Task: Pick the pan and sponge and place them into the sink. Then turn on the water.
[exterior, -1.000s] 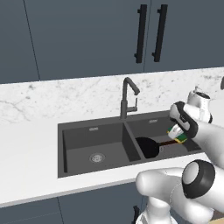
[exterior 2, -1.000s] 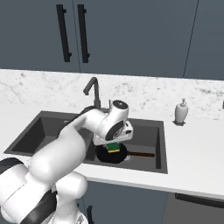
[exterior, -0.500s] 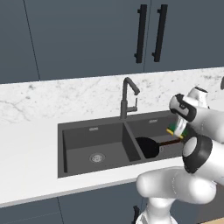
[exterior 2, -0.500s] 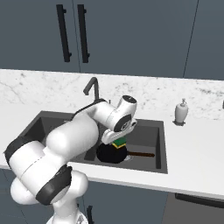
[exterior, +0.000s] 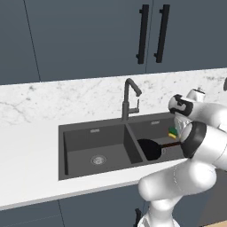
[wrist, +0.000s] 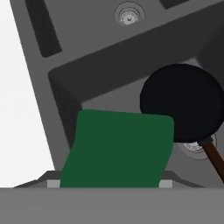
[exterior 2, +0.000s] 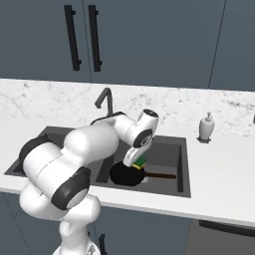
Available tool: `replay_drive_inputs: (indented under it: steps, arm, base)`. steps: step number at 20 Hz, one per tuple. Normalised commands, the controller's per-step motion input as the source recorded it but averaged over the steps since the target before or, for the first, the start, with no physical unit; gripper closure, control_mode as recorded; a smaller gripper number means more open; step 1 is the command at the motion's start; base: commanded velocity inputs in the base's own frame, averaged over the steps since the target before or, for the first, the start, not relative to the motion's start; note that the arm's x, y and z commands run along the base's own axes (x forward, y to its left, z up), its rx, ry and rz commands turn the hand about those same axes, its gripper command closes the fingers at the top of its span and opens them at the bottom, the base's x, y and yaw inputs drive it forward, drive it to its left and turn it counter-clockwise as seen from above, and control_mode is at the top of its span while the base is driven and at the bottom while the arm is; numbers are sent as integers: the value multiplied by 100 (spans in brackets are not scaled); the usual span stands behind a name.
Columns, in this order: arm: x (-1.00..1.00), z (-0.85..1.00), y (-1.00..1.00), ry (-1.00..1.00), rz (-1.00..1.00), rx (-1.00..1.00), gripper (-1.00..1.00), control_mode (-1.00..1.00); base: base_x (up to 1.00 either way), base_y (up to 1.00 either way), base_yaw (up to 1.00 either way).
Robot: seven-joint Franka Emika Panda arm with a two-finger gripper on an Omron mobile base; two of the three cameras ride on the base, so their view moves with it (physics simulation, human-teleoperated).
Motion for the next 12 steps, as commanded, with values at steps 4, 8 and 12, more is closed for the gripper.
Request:
replay_drive_inputs:
  steps: [4,8,12]
  arm:
    - [4,-21,2,-1,15,-1,100,-100]
    - [11,-14,6,0,15,0,100,-100]
    - [13,-24,10,0,13,-1,100,-100]
  base:
    - [0,0,0]
    - [0,0,0]
    - [0,0,0]
